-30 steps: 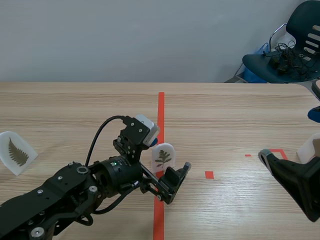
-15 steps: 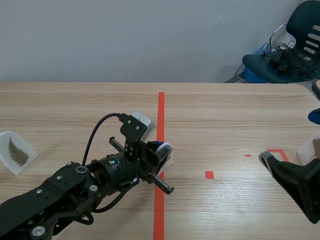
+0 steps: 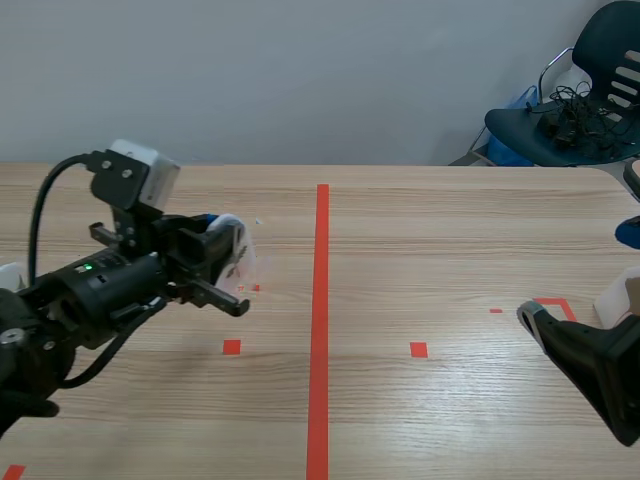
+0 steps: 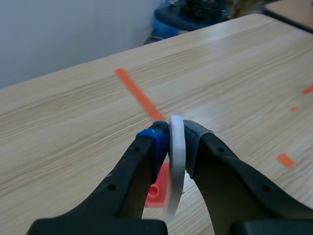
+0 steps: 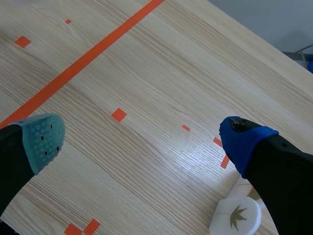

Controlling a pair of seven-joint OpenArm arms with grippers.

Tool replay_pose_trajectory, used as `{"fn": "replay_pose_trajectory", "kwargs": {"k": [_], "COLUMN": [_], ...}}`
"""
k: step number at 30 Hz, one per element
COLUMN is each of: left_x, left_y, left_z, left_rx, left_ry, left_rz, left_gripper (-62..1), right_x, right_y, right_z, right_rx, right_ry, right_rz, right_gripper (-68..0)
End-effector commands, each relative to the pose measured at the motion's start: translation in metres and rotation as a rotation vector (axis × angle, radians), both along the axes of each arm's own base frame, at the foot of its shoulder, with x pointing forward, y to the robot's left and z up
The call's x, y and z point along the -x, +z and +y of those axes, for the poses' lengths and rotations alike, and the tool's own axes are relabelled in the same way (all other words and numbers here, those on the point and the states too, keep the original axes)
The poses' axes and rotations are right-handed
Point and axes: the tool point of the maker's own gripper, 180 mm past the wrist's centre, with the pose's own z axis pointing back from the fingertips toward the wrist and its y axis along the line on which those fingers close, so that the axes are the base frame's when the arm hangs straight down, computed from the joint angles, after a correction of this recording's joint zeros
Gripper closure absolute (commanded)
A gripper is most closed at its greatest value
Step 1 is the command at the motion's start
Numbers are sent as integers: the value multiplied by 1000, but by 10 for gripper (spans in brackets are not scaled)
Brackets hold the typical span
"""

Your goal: Do the leaf sorting experiment

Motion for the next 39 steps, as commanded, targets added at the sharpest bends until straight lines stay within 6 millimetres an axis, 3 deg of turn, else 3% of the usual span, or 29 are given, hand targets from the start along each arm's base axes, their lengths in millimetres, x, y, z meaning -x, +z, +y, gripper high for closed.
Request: {"fn": "replay_pose_trajectory", "kwargs": {"k": [1, 7, 12, 23, 28, 33, 39], "left_x": [2, 13, 11, 3, 3, -2, -1], "left_y": [-12, -23, -26, -55, -53, -30, 32], "left_z": [24, 105, 142, 175, 184, 184, 153], "left_rx": [18, 9, 6, -19, -45, -70, -58], "left_ry": [78, 319, 445, 533, 529, 494, 386], "left_rz": [45, 83, 85, 120, 107, 50, -50], "left_gripper": [-42, -42, -42, -47, -209, -313, -323], "right_x": [-5, -5, -5, -5, -5, -5, -5], "right_y": [11, 11, 11, 12, 12, 12, 12], "right_z": [1, 1, 1, 1, 1, 1, 1], "right_rx": [-9, -10, -10, -17, -17, -17, -17], "right_ry": [0, 0, 0, -1, -1, -1, -1], "right_rz": [-38, -39, -39, -39, -38, -38, -38], "right_gripper": [-679, -679, -679, -679, -679, -679, -679]}}
